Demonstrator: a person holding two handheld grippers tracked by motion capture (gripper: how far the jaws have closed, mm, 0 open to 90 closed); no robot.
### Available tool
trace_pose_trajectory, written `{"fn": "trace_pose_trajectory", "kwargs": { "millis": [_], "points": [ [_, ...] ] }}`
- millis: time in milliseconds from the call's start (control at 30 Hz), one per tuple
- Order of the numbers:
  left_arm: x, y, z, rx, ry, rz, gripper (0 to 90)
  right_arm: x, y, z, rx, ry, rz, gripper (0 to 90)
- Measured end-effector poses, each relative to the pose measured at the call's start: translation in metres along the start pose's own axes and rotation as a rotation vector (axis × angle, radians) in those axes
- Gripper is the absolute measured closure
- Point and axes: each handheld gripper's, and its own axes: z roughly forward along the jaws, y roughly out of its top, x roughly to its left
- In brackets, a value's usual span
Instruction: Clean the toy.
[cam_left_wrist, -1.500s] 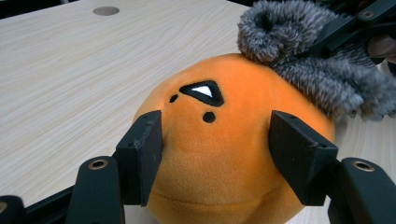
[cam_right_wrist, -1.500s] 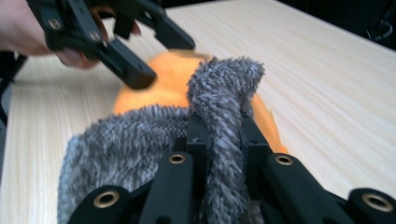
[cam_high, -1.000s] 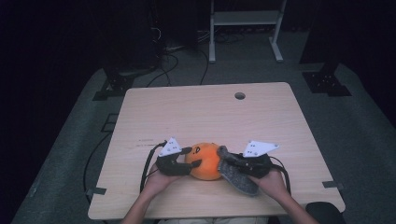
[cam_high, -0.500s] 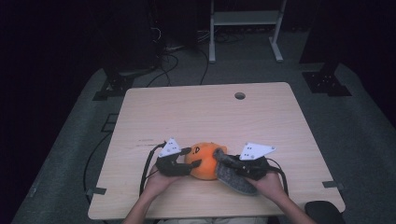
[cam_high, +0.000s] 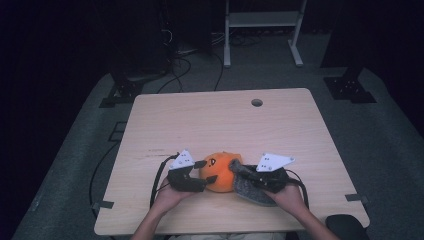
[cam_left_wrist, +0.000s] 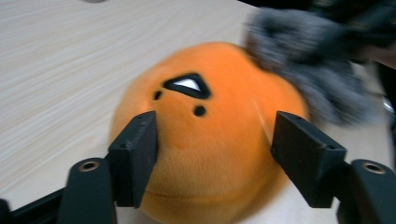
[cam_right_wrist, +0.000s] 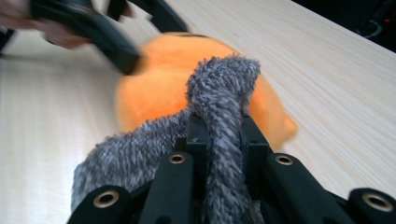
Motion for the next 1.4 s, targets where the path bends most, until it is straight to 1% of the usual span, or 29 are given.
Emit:
{"fn": "trace_pose_trajectory", "kwargs": {
  "millis": [167,200,233,267,300,333,433,467,500,533,600,667,700,767,800,833,867,900,933,1033,1067,1100,1167,1233,1267,1300,1333,1367,1400],
  "points": [
    [-0.004,0.0,0.003,0.019,0.017,0.02,34.8,-0.005,-0.001,-0.001,0.004,-0.021,0.008,77.6],
    [-0.006,0.0,0.005,0.032,0.038,0.021,35.9,0.0,0.001,-0.001,-0.001,-0.018,0.003,77.6],
    [-0.006,0.0,0.005,0.032,0.038,0.021,36.2,0.0,0.001,-0.001,-0.001,-0.018,0.003,77.6],
    [-0.008,0.0,0.006,0.037,0.035,0.029,36.2,0.01,0.005,0.0,-0.021,0.012,-0.018,77.6],
    [-0.008,0.0,0.006,0.037,0.035,0.029,36.2,0.01,0.005,0.0,-0.021,0.012,-0.018,77.6],
    [-0.009,0.001,0.005,0.044,0.031,0.034,35.8,0.018,0.008,0.003,-0.023,0.031,-0.041,77.5],
    [-0.006,0.002,-0.001,0.032,0.009,0.038,32.4,0.017,0.008,0.005,-0.017,0.034,-0.048,77.6],
    [-0.001,0.005,-0.006,-0.006,0.012,0.019,30.1,0.01,0.006,0.003,-0.018,0.039,-0.035,77.6],
    [-0.001,0.005,-0.006,-0.006,0.012,0.019,27.0,0.01,0.006,0.003,-0.018,0.039,-0.035,77.6],
    [0.003,0.005,-0.005,-0.01,0.051,-0.011,24.7,0.006,0.004,0.001,-0.019,0.044,-0.028,77.6],
    [0.005,0.004,-0.001,0.003,0.05,-0.026,24.6,0.005,0.003,0.001,-0.019,0.046,-0.029,77.6],
    [0.005,0.001,0.004,0.004,0.001,-0.034,30.2,0.003,0.002,0.001,-0.012,0.034,-0.027,77.5],
    [0.005,0.001,0.004,0.004,0.001,-0.034,31.4,0.001,0.002,0.001,-0.007,0.018,-0.024,77.4],
    [0.002,0.003,0.002,0.019,-0.04,-0.01,31.6,-0.003,0.001,0.0,-0.002,0.008,-0.013,77.4],
    [0.001,0.003,0.001,0.017,-0.064,0.01,33.7,-0.01,-0.002,-0.002,0.008,-0.03,0.0,77.4],
    [0.0,0.003,0.0,0.006,-0.071,0.017,33.7,-0.01,-0.002,-0.002,0.008,-0.03,0.0,77.4],
    [0.001,0.004,0.001,-0.003,-0.027,-0.011,29.9,-0.015,-0.005,-0.004,0.011,-0.031,0.016,77.4],
    [0.001,0.004,0.001,-0.003,-0.027,-0.011,25.4,-0.015,-0.005,-0.004,0.011,-0.031,0.016,77.4],
    [0.004,0.003,0.007,0.03,-0.011,-0.034,24.4,-0.014,-0.005,-0.004,0.011,-0.031,0.01,77.3],
    [0.003,0.001,0.011,0.027,-0.012,-0.032,30.5,-0.004,0.0,-0.003,-0.006,-0.021,-0.017,77.3],
    [-0.001,0.001,0.012,0.038,-0.007,0.002,31.5,0.0,0.003,-0.001,-0.019,-0.004,-0.029,77.3],
    [-0.001,0.001,0.012,0.038,-0.007,0.002,32.2,0.004,0.006,0.0,-0.033,0.018,-0.031,77.2],
    [-0.004,0.002,0.01,0.053,0.002,0.04,32.5,0.007,0.009,0.002,-0.045,0.039,-0.034,77.3],
    [-0.002,0.001,0.007,0.053,0.0,0.034,30.5,0.008,0.012,0.004,-0.043,0.05,-0.049,77.3],
    [0.003,0.001,0.006,0.033,0.005,-0.019,26.9,0.003,0.011,0.003,-0.04,0.045,-0.029,77.3],
    [0.003,0.001,0.006,0.033,0.005,-0.019,21.2,0.003,0.011,0.003,-0.04,0.045,-0.029,77.3],
    [0.006,0.001,0.008,0.029,0.015,-0.057,21.2,0.0,0.01,0.002,-0.036,0.037,-0.023,77.3],
    [0.008,0.002,0.011,0.039,0.012,-0.094,15.5,-0.001,0.009,0.001,-0.034,0.03,-0.022,77.4],
    [0.009,0.002,0.019,0.056,-0.025,-0.13,13.7,-0.001,0.007,0.0,-0.034,0.039,-0.015,77.3]
  ]
}}
